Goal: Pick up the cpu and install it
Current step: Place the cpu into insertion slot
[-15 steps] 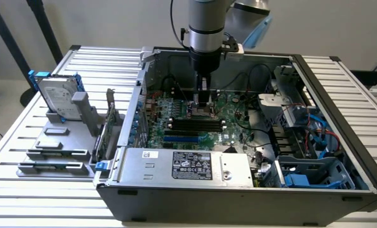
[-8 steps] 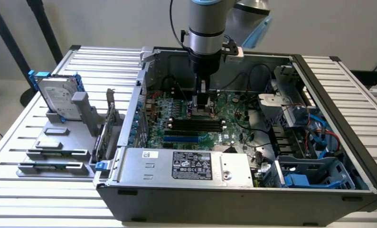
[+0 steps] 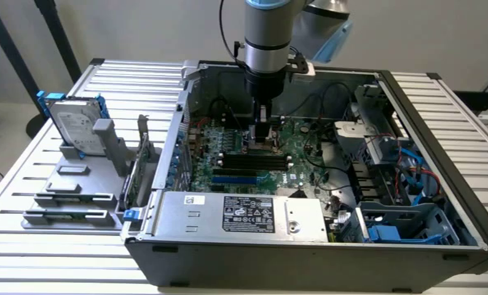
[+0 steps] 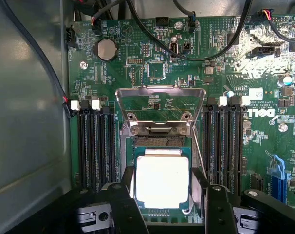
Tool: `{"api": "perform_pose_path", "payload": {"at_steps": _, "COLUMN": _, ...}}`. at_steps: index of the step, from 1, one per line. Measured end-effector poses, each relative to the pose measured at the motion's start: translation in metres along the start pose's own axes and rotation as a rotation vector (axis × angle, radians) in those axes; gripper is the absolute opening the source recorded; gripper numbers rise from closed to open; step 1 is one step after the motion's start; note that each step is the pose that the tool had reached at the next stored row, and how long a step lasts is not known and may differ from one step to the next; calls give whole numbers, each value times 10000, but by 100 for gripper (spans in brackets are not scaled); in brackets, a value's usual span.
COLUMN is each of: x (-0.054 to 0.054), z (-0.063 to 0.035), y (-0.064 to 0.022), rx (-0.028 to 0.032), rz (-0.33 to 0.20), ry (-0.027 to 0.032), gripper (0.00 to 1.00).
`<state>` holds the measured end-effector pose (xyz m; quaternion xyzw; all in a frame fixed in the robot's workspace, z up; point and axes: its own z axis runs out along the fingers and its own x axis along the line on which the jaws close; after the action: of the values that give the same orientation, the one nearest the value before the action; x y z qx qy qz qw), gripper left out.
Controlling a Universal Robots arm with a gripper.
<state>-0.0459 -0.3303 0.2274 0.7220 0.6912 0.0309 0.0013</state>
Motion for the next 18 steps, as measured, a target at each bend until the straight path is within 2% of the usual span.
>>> {"api": "perform_pose_path", "payload": {"at_steps": 18, "x": -6, "z": 159, "y": -7, "rx": 8, "rz": -191, "ry": 5, "gripper": 55}}
